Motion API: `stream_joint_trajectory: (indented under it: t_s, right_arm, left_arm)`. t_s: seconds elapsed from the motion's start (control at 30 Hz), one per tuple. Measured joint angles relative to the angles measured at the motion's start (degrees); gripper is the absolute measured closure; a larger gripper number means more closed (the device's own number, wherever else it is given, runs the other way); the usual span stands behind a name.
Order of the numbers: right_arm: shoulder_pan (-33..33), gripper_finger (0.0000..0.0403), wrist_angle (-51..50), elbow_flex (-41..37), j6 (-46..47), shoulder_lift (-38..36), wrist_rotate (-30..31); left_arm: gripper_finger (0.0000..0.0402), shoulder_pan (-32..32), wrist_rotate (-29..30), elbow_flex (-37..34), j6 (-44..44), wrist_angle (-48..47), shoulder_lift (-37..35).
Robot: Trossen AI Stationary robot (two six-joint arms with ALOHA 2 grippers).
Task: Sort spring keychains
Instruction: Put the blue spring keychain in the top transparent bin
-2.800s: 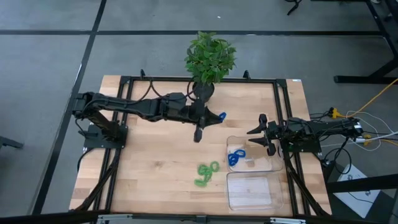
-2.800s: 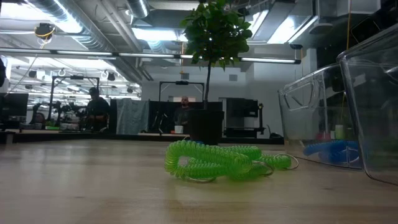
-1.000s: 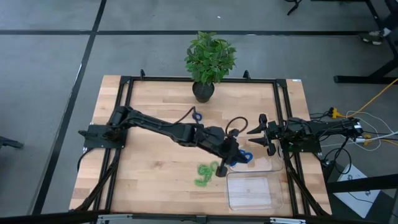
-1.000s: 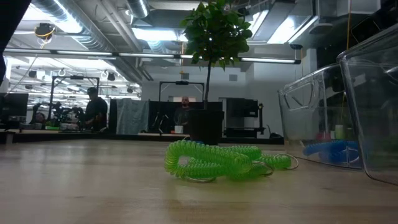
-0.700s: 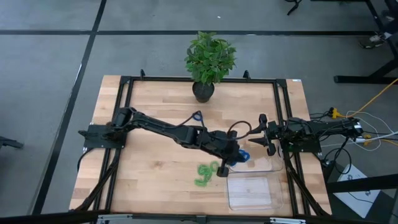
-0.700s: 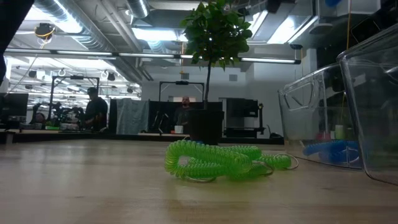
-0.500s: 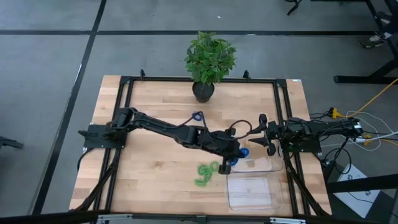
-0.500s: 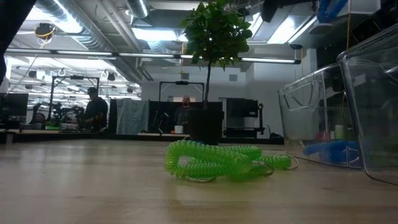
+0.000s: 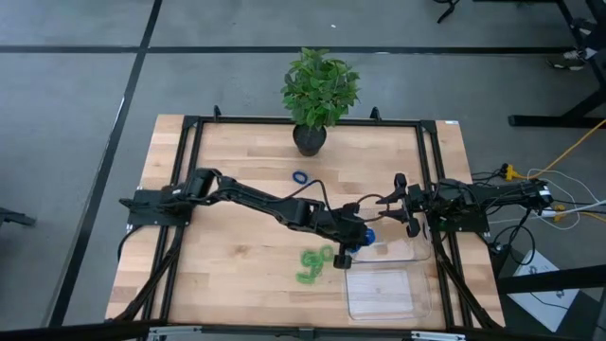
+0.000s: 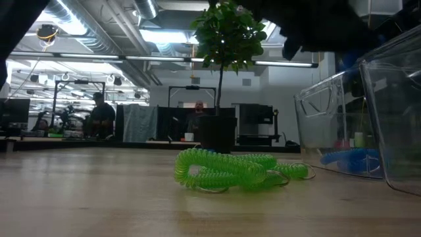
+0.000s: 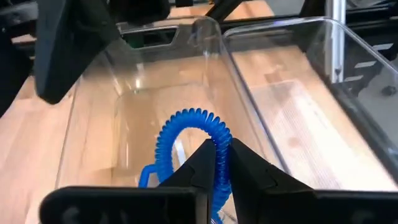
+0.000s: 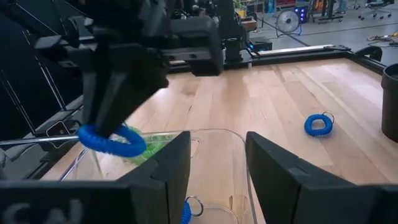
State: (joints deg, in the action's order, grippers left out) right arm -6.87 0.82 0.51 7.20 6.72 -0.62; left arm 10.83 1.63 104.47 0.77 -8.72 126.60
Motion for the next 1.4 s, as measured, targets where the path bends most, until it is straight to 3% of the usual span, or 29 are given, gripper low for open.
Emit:
stream_joint_trajectory:
  t_s: [0.17, 0.57, 0.97, 1.4]
  right_arm:
    - [0.0, 0.0249, 0.0, 0.0, 0.0, 0.01, -0.02]
    - [0.0, 0.0249, 0.0, 0.0, 0.0, 0.02, -0.02]
    - [-0.01, 0.0249, 0.0, 0.0, 0.0, 0.01, -0.02]
    - [-0.02, 0.0249, 0.0, 0.0, 0.0, 0.0, -0.02]
  left_arm:
    - [0.0372, -0.83, 0.72, 0.06, -0.02, -0.92, 0.86]
    - [0.0372, -1.18, 12.55, 0.04, -0.04, -2.25, 1.01]
    - [0.0365, -1.17, 8.92, 0.04, -0.04, -3.56, 0.97]
    - [0.028, -1.08, 8.86, 0.02, -3.06, -8.6, 0.65]
